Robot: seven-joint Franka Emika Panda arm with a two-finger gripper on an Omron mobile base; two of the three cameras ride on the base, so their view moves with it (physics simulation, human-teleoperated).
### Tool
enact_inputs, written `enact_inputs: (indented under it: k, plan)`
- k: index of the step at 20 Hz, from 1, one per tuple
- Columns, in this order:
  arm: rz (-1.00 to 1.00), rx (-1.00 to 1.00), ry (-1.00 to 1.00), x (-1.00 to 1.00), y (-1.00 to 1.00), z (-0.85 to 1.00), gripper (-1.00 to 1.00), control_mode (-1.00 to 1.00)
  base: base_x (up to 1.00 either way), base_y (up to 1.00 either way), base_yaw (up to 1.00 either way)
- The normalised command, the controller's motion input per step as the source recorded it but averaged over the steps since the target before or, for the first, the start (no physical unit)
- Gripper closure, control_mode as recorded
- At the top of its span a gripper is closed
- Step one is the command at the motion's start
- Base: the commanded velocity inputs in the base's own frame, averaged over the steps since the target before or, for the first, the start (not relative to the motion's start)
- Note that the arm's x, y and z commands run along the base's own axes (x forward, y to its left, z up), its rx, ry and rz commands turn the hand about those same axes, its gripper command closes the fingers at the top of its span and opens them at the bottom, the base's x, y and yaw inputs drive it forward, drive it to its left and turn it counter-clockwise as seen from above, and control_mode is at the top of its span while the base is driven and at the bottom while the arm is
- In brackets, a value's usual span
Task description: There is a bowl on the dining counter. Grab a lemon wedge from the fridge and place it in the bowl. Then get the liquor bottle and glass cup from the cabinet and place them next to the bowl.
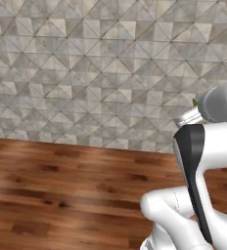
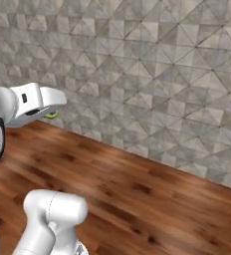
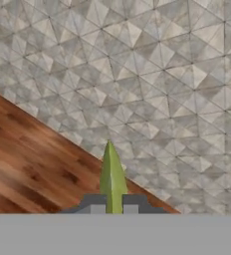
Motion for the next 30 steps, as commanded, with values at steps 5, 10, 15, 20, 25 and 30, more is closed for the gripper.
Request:
enact_inputs:
  k: [5, 10, 15, 20, 25, 30]
  plan:
    - [0.0, 0.0, 0.0, 0.0, 0.0, 0.0, 1.0, 1.0, 1.0, 0.0, 0.45]
    - [0.0, 0.0, 0.0, 0.0, 0.0, 0.0, 1.0, 1.0, 1.0, 0.0, 0.52]
    - [0.0, 0.0, 0.0, 0.0, 0.0, 0.0, 1.0, 1.0, 1.0, 0.0, 0.56]
    - [0.0, 0.0, 0.0, 0.0, 0.0, 0.0, 1.0, 1.0, 1.0, 0.0, 0.56]
    - [0.0, 0.0, 0.0, 0.0, 0.0, 0.0, 1.0, 1.0, 1.0, 0.0, 0.56]
    - [0.0, 0.0, 0.0, 0.0, 0.0, 0.0, 1.0, 1.0, 1.0, 0.0, 0.56]
